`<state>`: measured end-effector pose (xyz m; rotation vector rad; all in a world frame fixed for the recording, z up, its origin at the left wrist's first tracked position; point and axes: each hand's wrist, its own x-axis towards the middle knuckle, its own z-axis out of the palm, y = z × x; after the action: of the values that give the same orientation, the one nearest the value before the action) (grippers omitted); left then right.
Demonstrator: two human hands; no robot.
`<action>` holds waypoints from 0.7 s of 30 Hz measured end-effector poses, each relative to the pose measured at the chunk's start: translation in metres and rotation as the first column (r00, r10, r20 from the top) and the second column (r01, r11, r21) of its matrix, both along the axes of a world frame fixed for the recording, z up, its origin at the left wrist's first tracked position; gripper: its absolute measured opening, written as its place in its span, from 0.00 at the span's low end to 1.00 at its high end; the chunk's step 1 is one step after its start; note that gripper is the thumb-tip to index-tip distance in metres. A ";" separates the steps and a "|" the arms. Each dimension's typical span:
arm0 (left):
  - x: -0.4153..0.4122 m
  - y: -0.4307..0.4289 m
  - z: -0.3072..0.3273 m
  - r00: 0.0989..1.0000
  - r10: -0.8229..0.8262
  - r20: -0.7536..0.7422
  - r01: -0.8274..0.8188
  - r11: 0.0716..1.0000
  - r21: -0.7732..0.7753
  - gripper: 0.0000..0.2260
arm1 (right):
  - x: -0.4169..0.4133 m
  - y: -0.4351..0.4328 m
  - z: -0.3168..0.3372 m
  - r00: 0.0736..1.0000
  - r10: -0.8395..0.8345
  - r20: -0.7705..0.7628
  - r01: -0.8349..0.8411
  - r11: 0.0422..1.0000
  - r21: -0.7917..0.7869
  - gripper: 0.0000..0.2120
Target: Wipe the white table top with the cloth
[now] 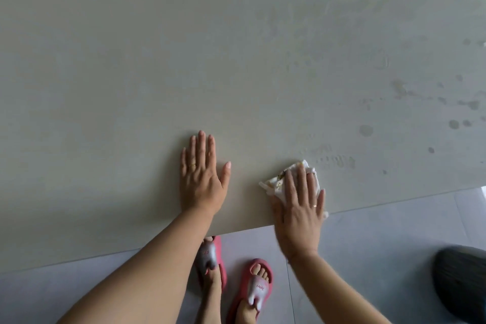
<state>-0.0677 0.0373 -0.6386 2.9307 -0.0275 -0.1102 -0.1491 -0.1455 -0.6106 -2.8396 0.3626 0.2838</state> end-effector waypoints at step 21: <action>0.004 -0.007 0.015 1.000 0.016 0.002 -0.015 0.986 -0.164 0.28 | 0.054 -0.012 0.055 0.835 -0.395 -0.382 0.489 0.216 0.845 0.25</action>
<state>-0.0635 0.0299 -0.6239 2.7661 -0.0135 -0.0958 -0.0954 -0.1571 -0.5556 -1.4615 0.7347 0.3365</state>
